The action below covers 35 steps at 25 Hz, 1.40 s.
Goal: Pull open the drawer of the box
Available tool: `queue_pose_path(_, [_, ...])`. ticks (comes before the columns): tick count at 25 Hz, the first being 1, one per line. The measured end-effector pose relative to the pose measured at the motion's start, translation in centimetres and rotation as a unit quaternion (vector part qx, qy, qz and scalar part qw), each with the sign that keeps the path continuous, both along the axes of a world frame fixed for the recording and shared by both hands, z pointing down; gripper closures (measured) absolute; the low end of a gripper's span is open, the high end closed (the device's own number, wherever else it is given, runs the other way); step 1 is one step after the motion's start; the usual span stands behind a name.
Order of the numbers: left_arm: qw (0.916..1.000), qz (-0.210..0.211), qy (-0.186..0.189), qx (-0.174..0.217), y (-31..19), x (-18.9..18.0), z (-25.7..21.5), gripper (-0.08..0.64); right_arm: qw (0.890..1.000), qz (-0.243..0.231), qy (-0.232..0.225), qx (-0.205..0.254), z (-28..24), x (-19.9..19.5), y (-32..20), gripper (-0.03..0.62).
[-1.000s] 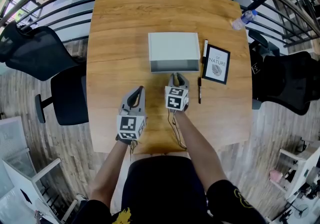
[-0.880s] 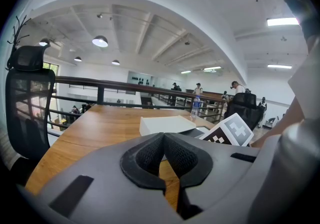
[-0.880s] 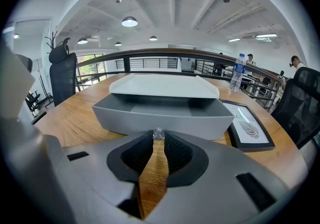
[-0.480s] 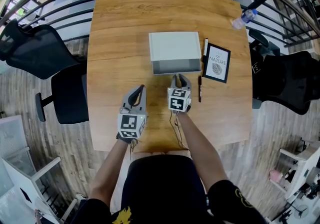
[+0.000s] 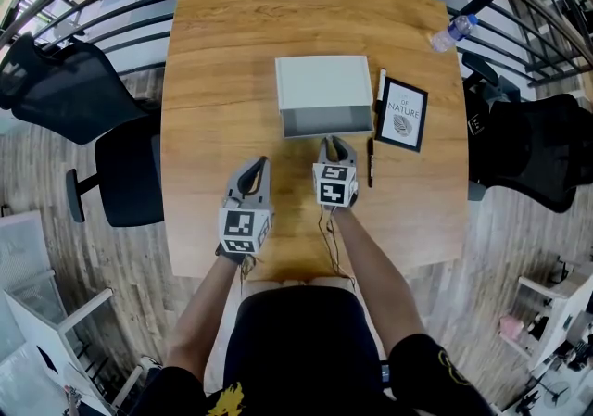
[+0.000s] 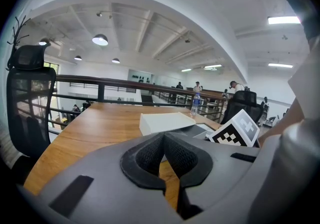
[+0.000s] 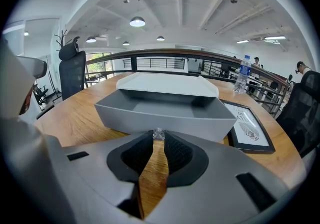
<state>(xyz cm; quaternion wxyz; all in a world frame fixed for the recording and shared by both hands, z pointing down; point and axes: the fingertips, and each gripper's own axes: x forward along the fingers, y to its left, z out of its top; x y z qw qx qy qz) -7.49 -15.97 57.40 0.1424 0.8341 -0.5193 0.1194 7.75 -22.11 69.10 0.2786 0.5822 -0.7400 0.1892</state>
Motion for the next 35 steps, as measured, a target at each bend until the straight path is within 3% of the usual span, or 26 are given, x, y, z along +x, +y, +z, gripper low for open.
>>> queue_pose_path(35, [0.9999,0.009,-0.002,-0.006,0.6,1.0,0.6,0.543,1.000,-0.007,-0.003,-0.012,0.4,0.8,2.8,0.526])
